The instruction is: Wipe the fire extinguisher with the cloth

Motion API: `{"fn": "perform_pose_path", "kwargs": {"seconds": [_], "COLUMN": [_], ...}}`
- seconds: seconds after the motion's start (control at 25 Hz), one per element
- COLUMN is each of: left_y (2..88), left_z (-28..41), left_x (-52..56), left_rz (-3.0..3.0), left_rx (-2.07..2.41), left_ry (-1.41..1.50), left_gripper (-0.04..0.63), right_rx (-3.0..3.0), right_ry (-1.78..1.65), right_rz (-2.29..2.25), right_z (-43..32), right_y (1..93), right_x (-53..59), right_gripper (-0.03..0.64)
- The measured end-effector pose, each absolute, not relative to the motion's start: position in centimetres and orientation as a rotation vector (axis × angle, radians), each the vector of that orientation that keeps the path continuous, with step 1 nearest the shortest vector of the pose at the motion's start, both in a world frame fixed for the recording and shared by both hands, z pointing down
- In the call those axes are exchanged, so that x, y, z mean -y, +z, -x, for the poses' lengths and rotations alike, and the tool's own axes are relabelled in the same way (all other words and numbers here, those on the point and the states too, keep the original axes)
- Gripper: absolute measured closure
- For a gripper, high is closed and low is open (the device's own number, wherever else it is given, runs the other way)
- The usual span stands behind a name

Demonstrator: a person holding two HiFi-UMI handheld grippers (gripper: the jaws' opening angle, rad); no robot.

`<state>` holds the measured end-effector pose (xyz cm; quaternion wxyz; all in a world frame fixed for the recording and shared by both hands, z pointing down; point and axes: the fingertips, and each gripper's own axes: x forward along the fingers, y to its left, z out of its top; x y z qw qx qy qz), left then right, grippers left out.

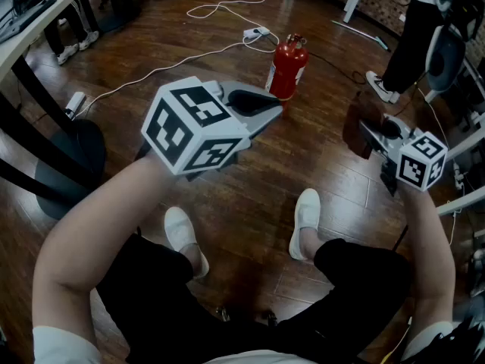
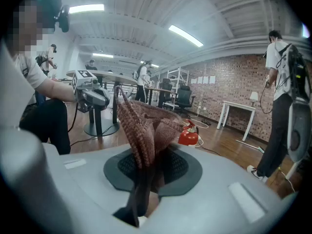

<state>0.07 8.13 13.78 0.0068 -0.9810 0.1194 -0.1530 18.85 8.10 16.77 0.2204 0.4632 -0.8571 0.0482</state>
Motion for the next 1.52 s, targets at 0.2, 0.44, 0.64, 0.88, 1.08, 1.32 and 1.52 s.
{"fn": "perform_pose_path", "kwargs": {"seconds": [0.2, 0.44, 0.64, 0.88, 1.08, 1.32, 1.52], "left_y": [13.9, 15.5, 16.2, 18.1, 20.2, 22.8, 24.0], "left_z": [-2.6, -4.5, -6.3, -8.4, -9.8, -9.7, -9.5], "left_x": [-5.6, -1.9, 2.4, 6.4, 8.5, 9.0, 8.7], "left_rz": [3.077, 3.106, 3.111, 3.138, 3.165, 3.135, 3.156], "left_rx": [-0.331, -0.261, -0.272, -0.307, -0.240, -0.130, -0.072], "left_ry": [-0.412, -0.433, -0.447, -0.434, -0.426, -0.520, -0.569], "left_gripper": [0.580, 0.578, 0.578, 0.574, 0.569, 0.569, 0.569], "right_rx": [2.370, 2.350, 2.353, 2.395, 2.454, 2.461, 2.428], "right_ry": [0.112, 0.148, 0.146, 0.130, 0.103, 0.093, 0.125], "right_rz": [-1.269, -1.250, -1.262, -1.298, -1.368, -1.364, -1.322], "right_z": [-19.9, -21.7, -23.3, -23.8, -23.4, -21.8, -20.9], "right_y": [19.1, 22.4, 23.5, 24.0, 24.3, 26.4, 29.8], "right_x": [-2.2, 2.1, 6.7, 14.2, 19.8, 22.8, 22.6], "right_gripper": [0.548, 0.548, 0.549, 0.548, 0.548, 0.548, 0.549]}}
